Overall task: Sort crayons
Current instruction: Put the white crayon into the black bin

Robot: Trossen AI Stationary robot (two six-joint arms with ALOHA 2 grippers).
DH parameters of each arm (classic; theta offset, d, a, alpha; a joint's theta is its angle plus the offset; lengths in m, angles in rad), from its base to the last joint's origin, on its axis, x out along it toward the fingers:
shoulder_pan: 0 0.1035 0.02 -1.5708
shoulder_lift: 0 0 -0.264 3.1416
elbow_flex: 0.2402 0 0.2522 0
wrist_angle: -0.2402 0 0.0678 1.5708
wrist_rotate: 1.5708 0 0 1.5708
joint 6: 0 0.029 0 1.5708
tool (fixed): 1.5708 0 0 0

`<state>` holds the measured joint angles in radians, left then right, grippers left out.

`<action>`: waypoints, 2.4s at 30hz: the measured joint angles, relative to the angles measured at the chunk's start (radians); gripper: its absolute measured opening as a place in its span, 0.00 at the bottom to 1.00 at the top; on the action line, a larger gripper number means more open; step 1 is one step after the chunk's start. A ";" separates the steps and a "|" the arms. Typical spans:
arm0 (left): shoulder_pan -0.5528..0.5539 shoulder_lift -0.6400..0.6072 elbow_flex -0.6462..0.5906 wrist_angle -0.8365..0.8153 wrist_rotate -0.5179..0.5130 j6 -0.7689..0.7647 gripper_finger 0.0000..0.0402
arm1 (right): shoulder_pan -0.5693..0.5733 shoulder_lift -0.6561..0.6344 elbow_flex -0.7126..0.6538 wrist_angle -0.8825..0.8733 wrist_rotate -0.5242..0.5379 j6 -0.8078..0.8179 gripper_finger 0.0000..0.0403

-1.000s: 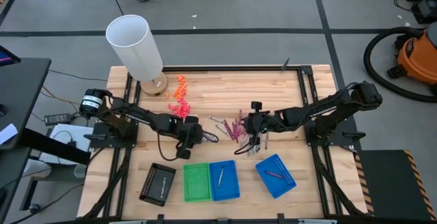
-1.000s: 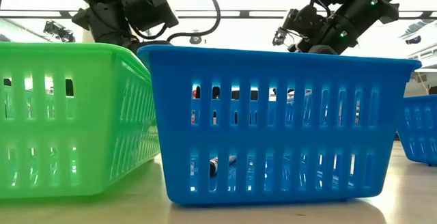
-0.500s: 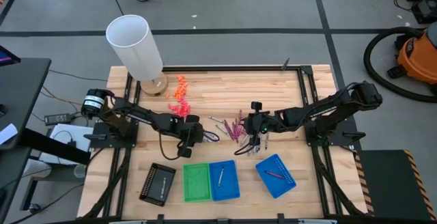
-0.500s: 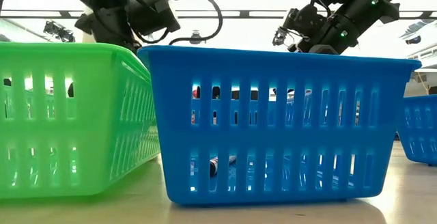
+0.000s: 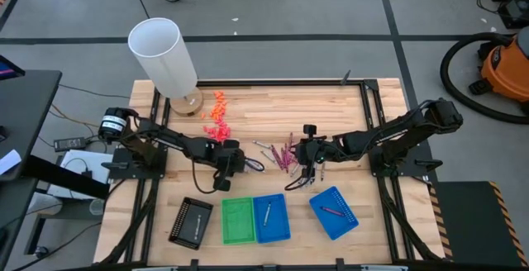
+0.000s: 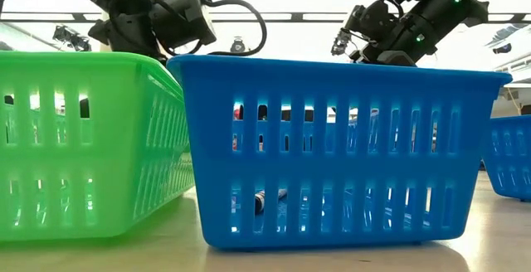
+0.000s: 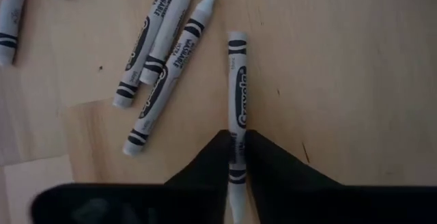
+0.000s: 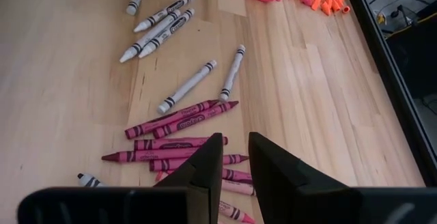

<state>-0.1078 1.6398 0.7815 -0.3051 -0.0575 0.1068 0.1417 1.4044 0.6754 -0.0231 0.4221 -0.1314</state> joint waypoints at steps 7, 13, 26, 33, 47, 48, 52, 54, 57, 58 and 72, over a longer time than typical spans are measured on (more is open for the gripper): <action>-0.002 0.002 0.025 -0.037 0.001 -0.080 0.05 | 0.000 0.000 0.000 0.000 0.001 0.001 0.20; -0.024 -0.011 0.144 -0.202 0.024 -0.160 0.05 | 0.000 0.000 0.000 -0.002 0.000 0.006 0.20; -0.194 -0.012 0.460 -0.685 0.010 -0.905 0.05 | 0.015 0.000 0.000 -0.008 0.036 0.000 0.20; -0.384 -0.012 0.480 -0.729 0.004 -1.311 0.06 | 0.015 0.000 0.000 -0.008 0.034 -0.003 0.20; -0.742 -0.024 0.501 -0.768 -0.219 -1.939 0.06 | -0.044 0.000 0.000 0.060 0.075 -0.053 0.20; -0.766 -0.021 0.500 -0.771 -0.227 -1.980 0.06 | -0.049 0.000 0.000 0.060 0.075 -0.052 0.20; -0.856 -0.023 0.499 -0.793 -0.308 -2.134 0.06 | -0.060 0.000 0.000 0.071 0.067 -0.047 0.20; -0.896 -0.023 0.499 -0.818 -0.328 -2.202 0.06 | -0.061 0.000 0.000 0.081 0.050 -0.041 0.20; -0.935 -0.015 0.499 -0.859 -0.342 -2.291 0.06 | -0.061 0.000 0.000 0.093 0.023 -0.023 0.20; -0.943 -0.010 0.493 -0.865 -0.344 -2.304 0.06 | -0.061 0.000 0.000 0.094 0.021 -0.019 0.20; -0.944 0.115 0.485 -0.846 -0.334 -2.304 0.06 | -0.068 0.000 0.000 0.113 0.020 0.024 0.20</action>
<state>-1.0515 1.7552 1.2664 -1.1509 -0.3915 -2.1974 0.0734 1.4047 0.6754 0.0901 0.4422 -0.1070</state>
